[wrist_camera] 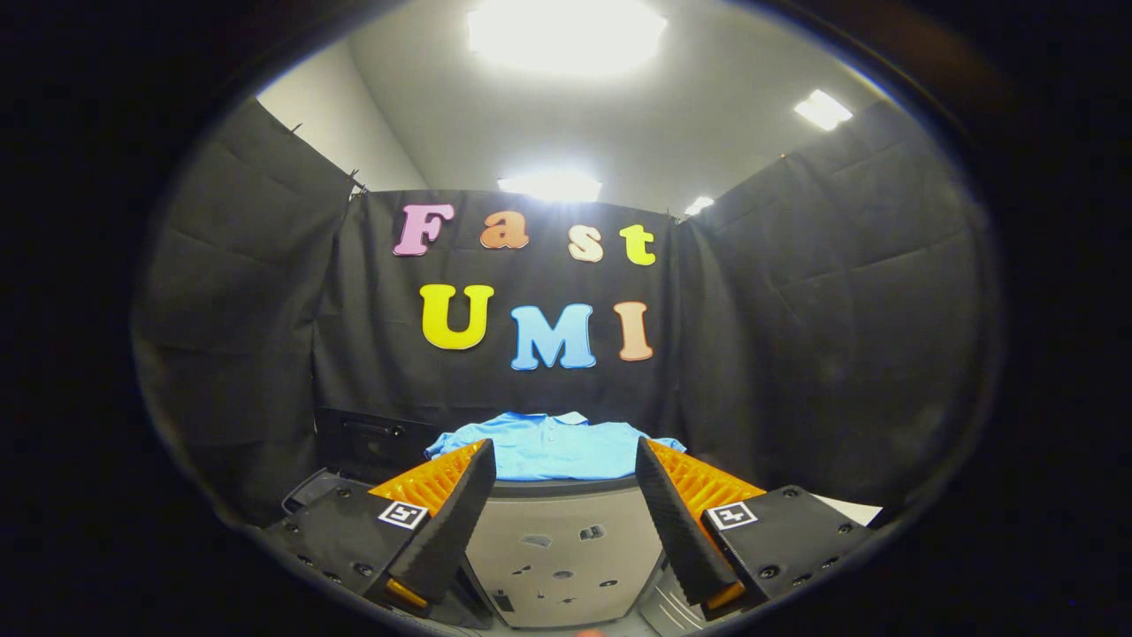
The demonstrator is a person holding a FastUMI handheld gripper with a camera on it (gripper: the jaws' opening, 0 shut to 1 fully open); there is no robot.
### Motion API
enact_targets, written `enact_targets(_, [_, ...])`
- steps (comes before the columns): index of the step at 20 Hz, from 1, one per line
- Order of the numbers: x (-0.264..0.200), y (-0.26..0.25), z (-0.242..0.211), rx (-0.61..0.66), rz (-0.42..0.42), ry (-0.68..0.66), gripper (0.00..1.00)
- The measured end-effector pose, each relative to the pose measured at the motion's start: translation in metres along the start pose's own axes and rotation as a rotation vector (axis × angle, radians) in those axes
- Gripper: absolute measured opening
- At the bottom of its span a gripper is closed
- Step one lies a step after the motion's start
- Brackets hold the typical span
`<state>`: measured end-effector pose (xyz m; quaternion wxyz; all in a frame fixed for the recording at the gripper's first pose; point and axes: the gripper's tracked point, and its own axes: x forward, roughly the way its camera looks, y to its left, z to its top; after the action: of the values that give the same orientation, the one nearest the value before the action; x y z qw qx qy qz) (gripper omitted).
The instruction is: Put the clothes into the washing machine and then close the washing machine lid.
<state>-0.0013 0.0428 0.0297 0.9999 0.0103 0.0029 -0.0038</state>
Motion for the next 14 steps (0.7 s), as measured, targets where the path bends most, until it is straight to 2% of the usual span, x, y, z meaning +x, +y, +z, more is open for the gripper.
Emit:
enact_targets(4, [0.024, 0.0, -0.001, 0.002, -0.002, 0.043, 0.98])
enact_targets(14, [0.118, 0.005, 0.001, 0.022, 0.068, 0.094, 0.98])
